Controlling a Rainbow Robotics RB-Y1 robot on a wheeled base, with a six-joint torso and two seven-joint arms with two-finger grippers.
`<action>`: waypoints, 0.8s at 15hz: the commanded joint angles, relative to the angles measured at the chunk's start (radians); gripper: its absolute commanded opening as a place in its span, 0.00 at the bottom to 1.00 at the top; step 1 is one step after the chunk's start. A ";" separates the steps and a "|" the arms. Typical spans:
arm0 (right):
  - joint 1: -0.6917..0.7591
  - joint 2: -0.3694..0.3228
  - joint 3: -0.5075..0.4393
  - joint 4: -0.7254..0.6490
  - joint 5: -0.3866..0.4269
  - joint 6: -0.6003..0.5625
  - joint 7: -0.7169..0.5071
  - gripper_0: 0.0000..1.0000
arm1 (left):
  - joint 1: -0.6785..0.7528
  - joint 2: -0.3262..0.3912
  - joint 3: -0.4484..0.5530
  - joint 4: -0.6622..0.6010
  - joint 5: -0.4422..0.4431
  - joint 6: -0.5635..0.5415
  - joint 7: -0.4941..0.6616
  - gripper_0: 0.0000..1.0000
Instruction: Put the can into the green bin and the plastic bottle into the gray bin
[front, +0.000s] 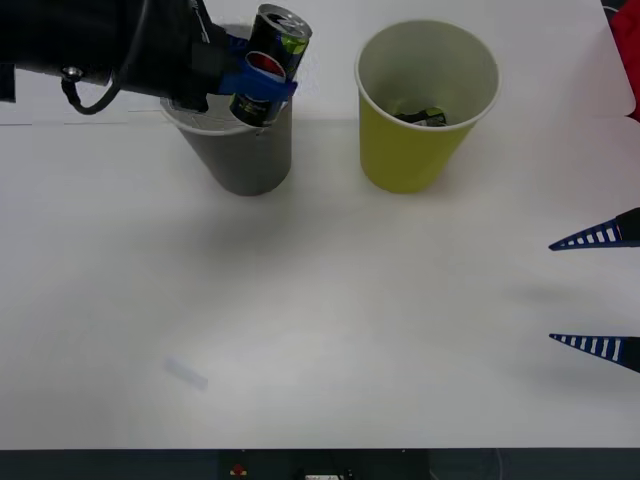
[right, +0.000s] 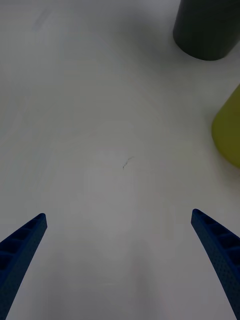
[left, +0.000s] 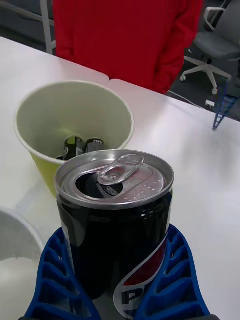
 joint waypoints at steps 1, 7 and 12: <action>0.000 0.000 0.000 0.000 0.000 0.000 0.000 1.00 | -0.138 -0.040 -0.148 0.111 -0.025 0.107 0.015 0.00; 0.000 0.000 0.000 0.000 0.000 0.000 0.000 1.00 | -0.400 -0.206 -0.407 0.453 -0.060 0.283 0.024 0.00; 0.000 0.000 0.000 0.000 0.000 0.000 0.000 1.00 | -0.532 -0.338 -0.544 0.680 -0.085 0.435 0.027 0.00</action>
